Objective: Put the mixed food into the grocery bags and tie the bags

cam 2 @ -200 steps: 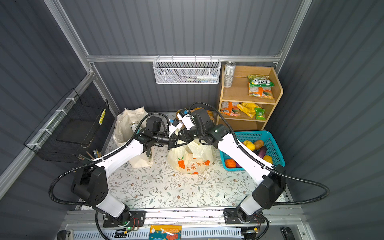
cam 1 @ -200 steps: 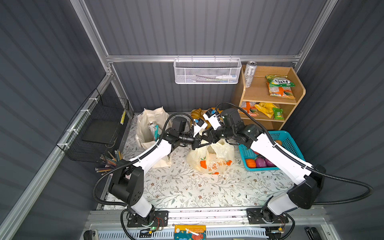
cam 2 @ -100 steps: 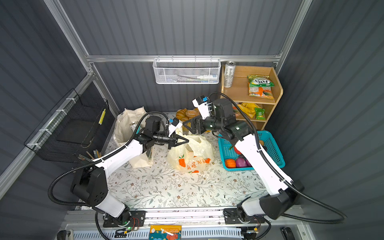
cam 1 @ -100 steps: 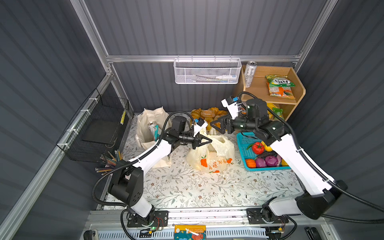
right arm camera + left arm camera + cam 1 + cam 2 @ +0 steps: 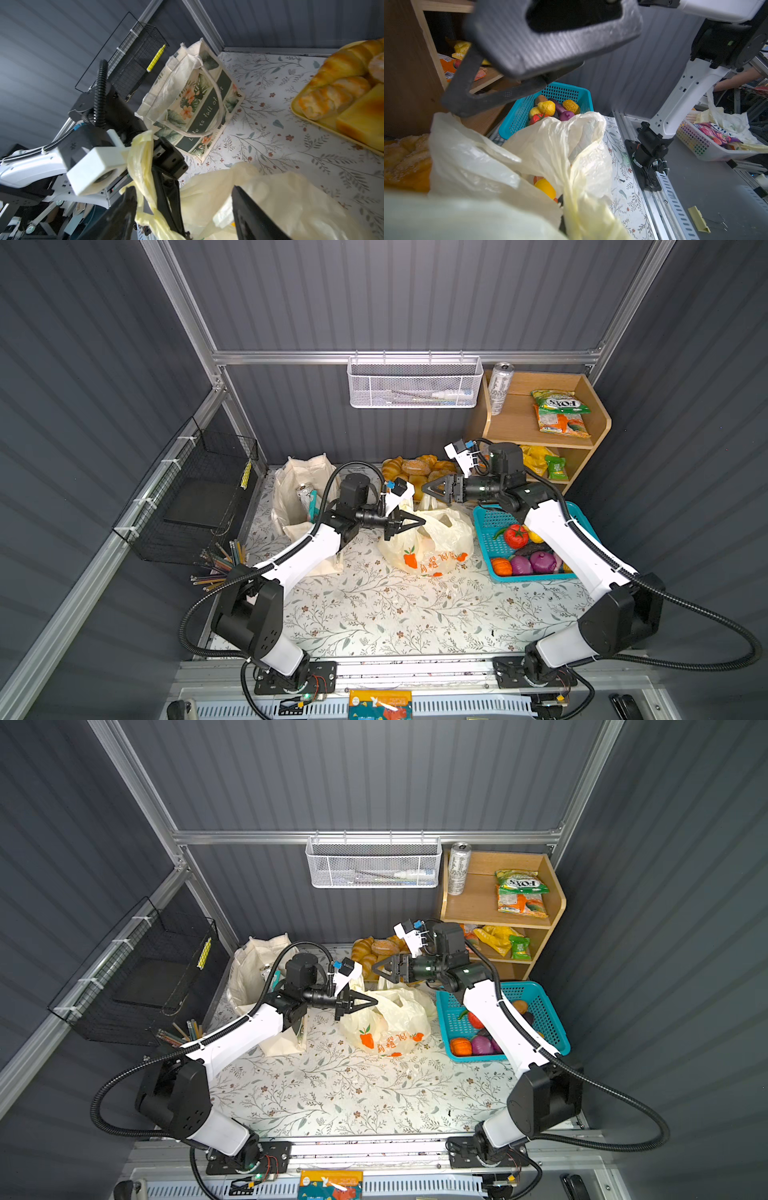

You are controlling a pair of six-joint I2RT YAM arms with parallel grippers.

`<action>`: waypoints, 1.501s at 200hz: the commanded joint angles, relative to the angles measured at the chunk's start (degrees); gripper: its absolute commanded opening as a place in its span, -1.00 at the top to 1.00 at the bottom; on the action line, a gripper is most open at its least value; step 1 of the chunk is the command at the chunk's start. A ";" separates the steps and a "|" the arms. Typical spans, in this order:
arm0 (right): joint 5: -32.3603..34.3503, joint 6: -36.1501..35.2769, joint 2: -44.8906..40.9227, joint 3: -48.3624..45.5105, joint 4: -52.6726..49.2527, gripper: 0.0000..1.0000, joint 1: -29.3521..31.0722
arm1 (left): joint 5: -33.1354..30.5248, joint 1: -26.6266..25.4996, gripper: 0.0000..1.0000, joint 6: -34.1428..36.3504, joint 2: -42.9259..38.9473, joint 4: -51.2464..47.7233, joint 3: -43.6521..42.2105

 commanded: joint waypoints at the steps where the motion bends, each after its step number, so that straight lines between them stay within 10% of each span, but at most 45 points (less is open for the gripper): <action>1: -4.19 1.78 1.73 2.61 2.73 -0.45 0.20 | 3.30 -0.19 1.00 1.62 0.33 1.99 0.25; 199: -12.97 7.08 10.48 8.10 7.27 0.04 4.93 | 4.88 -0.14 1.00 -1.00 2.97 1.73 2.46; 241: -12.89 7.70 10.47 6.87 8.35 1.00 4.53 | 4.63 -0.15 1.00 -1.32 3.01 1.90 2.37; 300: -8.46 22.87 5.51 -3.21 26.52 1.00 -1.97 | 2.57 -0.08 1.00 -6.00 2.00 6.21 0.61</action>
